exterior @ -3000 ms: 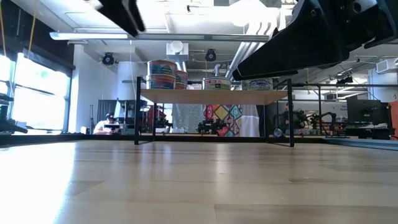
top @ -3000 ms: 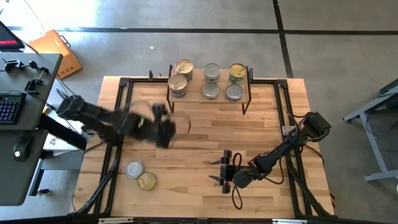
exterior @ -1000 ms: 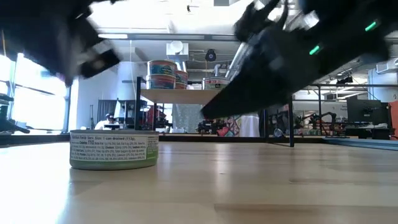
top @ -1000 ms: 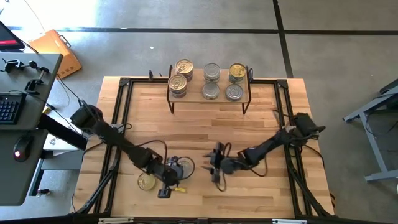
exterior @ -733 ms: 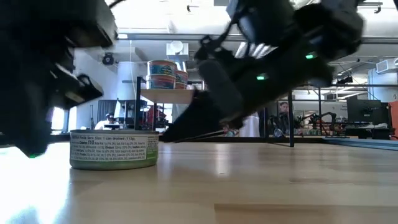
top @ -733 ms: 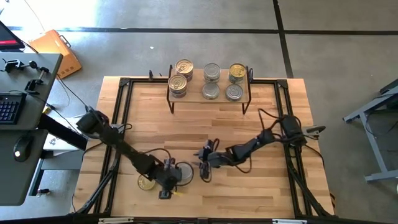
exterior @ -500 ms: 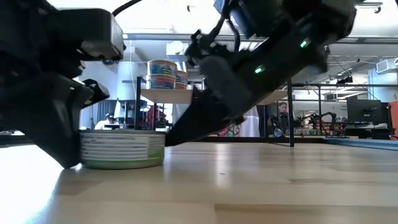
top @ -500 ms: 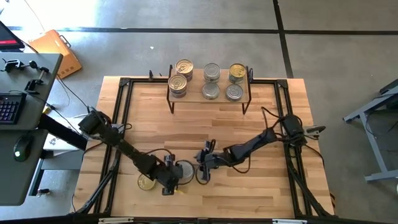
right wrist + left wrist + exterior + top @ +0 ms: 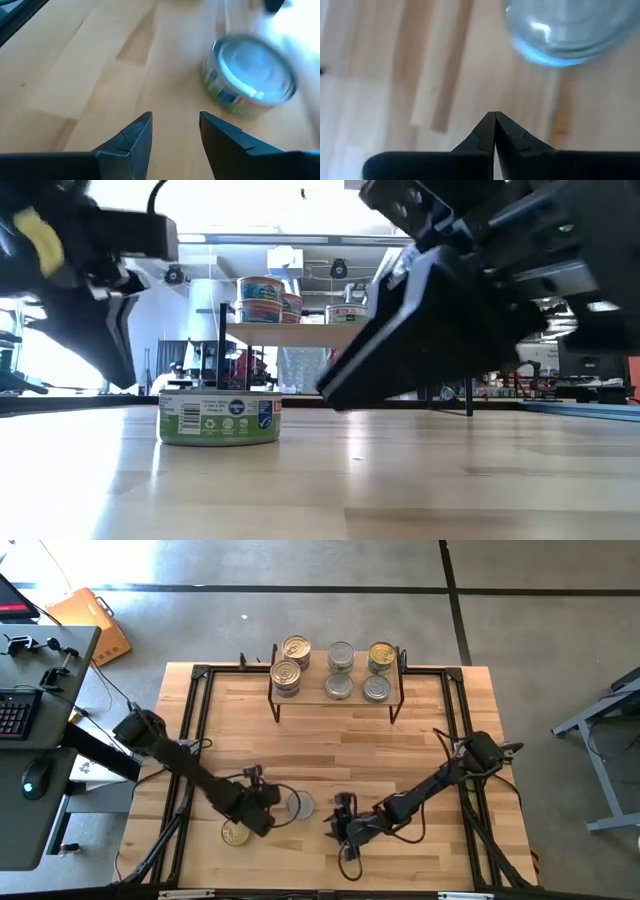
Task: Stack canned seafood by type on shelf
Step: Stack the green white tuna can on top of the other green white tuna can on the shelf
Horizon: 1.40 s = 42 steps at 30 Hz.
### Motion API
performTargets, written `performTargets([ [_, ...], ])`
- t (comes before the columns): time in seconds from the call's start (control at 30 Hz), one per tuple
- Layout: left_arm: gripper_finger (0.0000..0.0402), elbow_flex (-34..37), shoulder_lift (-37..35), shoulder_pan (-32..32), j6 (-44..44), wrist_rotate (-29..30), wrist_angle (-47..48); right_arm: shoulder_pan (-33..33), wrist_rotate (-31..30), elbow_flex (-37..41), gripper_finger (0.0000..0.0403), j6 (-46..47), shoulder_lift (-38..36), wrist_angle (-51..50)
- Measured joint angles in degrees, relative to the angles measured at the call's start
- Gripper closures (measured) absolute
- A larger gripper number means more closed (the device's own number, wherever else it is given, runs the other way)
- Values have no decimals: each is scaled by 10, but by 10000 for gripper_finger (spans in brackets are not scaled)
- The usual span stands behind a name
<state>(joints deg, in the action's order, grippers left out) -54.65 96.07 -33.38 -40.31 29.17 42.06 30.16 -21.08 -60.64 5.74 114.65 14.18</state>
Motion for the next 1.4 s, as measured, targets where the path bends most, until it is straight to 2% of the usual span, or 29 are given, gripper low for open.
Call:
performTargets([
  [0.13,401,0,0,-12,70,12,-99,-8,-6,0,248,-107,0,50],
  [0.2,401,0,1,-19,116,34,-172,-13,-6,0,248,-130,0,60],
  [0.3,396,0,11,-27,216,54,-288,-17,-31,0,248,-118,0,57],
  [0.43,354,0,40,-21,329,20,-398,-6,-66,0,248,-84,0,22],
  [0.67,235,-1,88,1,343,4,-391,25,-116,0,248,-38,0,-28],
  [0.8,205,-1,104,0,338,6,-364,34,-143,0,248,-31,0,-38],
  [0.87,209,-2,108,-3,348,9,-348,34,-152,0,248,-31,0,-37],
  [0.97,242,-3,116,-7,366,20,-342,34,-154,0,248,-31,0,-37],
  [1.23,389,-3,115,-8,374,28,-336,39,-157,0,248,-31,-7,-47],
  [1.4,396,-11,110,-11,375,25,-343,44,-160,0,248,-39,-28,-47],
])
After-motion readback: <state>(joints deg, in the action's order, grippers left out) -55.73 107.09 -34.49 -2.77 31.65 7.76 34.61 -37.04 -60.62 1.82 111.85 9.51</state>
